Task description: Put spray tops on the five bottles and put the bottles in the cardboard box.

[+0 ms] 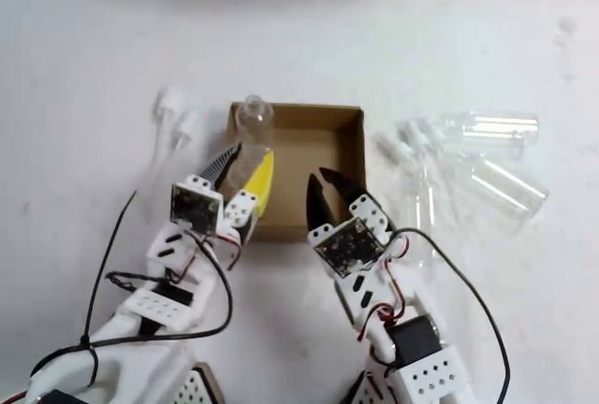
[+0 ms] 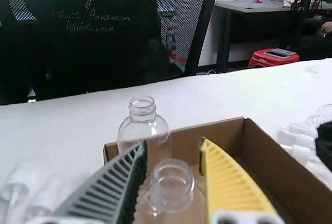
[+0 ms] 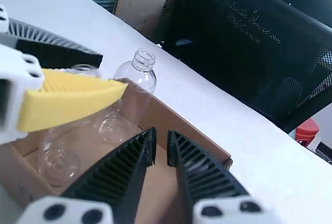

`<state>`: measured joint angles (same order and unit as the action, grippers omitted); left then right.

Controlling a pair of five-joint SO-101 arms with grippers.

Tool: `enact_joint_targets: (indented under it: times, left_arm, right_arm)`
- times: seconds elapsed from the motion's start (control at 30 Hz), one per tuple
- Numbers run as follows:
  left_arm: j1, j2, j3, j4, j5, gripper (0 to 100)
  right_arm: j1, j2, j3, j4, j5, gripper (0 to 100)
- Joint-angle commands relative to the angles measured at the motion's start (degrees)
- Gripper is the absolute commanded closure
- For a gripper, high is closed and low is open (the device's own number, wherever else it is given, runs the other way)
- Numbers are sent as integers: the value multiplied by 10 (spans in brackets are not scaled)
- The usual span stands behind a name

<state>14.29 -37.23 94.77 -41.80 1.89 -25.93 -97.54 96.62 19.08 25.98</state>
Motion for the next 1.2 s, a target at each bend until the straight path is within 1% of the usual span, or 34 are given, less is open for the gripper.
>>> enact_joint_targets:
  times: [0.0,0.4,0.47,0.6,0.7,0.8,1.0,1.07,1.17]
  left_arm:
    - [-11,-4,-18,24,-4,836]
    - [-11,-5,-19,22,-2,835]
    - [-11,-7,-19,22,11,832]
    - [-11,-51,-15,28,21,831]
    - [-26,-98,-13,80,22,831]
    - [-31,-163,-13,140,47,831]
    - [-33,-320,-13,297,64,831]
    - [-41,-378,-13,345,103,831]
    - [-78,-465,-13,394,164,831]
  right_arm:
    - [6,-1,5,-16,4,968]
    - [6,-1,5,-16,4,967]
    - [6,-1,5,-17,4,967]
    - [6,-1,5,-17,4,967]
    - [6,-1,5,-17,4,967]
    - [5,-1,5,-17,4,967]
    - [5,-1,5,-17,4,967]
    - [5,-1,5,-17,4,967]
    - [5,-1,5,-17,4,967]
